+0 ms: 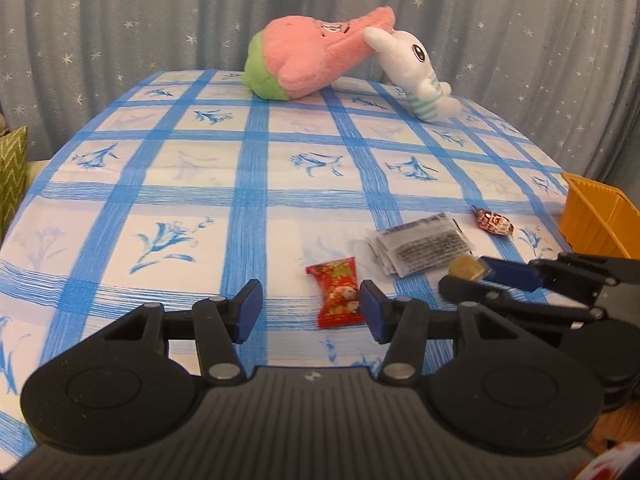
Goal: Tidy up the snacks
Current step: 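Grasp the small red candy with the left gripper while the right gripper grasps the amber candy, then carry the red candy and amber candy over the orange tray with both grippers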
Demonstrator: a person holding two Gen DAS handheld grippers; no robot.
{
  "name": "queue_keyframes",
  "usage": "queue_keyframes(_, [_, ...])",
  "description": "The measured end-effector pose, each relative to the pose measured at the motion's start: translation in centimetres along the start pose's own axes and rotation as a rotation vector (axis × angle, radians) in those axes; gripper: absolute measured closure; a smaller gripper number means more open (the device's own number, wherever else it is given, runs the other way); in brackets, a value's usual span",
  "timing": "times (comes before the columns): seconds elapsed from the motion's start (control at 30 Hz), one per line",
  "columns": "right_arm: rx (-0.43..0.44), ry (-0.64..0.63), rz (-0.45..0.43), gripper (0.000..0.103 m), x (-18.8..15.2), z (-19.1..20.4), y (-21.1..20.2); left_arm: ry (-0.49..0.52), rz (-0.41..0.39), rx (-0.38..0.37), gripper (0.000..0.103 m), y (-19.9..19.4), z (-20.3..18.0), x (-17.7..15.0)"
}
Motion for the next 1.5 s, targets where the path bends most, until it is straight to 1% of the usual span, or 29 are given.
queue_keyframes(0.23, [-0.026,0.038,-0.004,0.069,0.0,-1.6,-0.8,0.005,-0.010,-0.009,0.056,0.7,-1.0,0.3])
queue_keyframes(0.33, [-0.025,0.042,-0.003,0.069,0.0,-1.8,-0.9,0.017,-0.002,-0.011,0.067,1.4,-1.5,0.3])
queue_keyframes(0.4, [-0.023,0.046,-0.004,0.069,0.0,-1.9,-0.9,0.025,-0.005,-0.002,0.068,1.7,-1.7,0.3])
queue_keyframes(0.43, [-0.023,0.046,-0.004,0.069,0.0,-1.9,-0.9,0.033,-0.008,0.007,0.073,1.8,-1.8,0.4])
queue_keyframes(0.47, [-0.024,0.045,-0.004,0.069,0.0,-1.9,-0.9,0.039,-0.009,0.013,0.080,1.9,-1.9,0.4])
queue_keyframes(0.53, [-0.024,0.044,-0.004,0.069,0.0,-1.9,-0.9,0.032,-0.007,0.022,0.083,1.9,-1.9,0.3])
queue_keyframes(0.83, [-0.022,0.037,-0.013,0.069,0.4,-1.8,-1.7,0.012,0.012,0.062,0.084,1.0,-1.9,-0.1])
queue_keyframes(0.9, [-0.024,0.035,-0.018,0.069,0.4,-1.6,-2.2,-0.003,0.018,0.065,0.084,0.4,-1.9,-0.3])
queue_keyframes(1.0, [-0.027,0.046,-0.025,0.069,0.4,-1.7,-3.3,0.014,0.008,0.070,0.084,-0.8,-2.4,-0.5])
queue_keyframes(1.1, [-0.025,0.051,-0.032,0.069,0.3,-1.4,-4.7,0.031,-0.005,0.071,0.084,-2.0,-2.9,-0.7])
queue_keyframes(1.23, [-0.026,0.056,-0.042,0.069,0.0,-1.4,-7.1,0.020,-0.024,0.065,0.084,-3.9,-3.7,-1.1])
queue_keyframes(1.5, [-0.044,0.071,-0.072,0.069,-0.9,-1.7,-12.6,0.006,-0.044,0.030,0.084,-8.3,-6.7,-2.1])
Point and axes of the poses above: each gripper's, at about its wrist camera, not at the fingertips, and y roughly the way its jaws point, z to its left, x to its top, the point moved 5 cm from there along y, roughly the way its jaws point, and after that the axes turned 9 degrees about x, right-handed, at the moved point
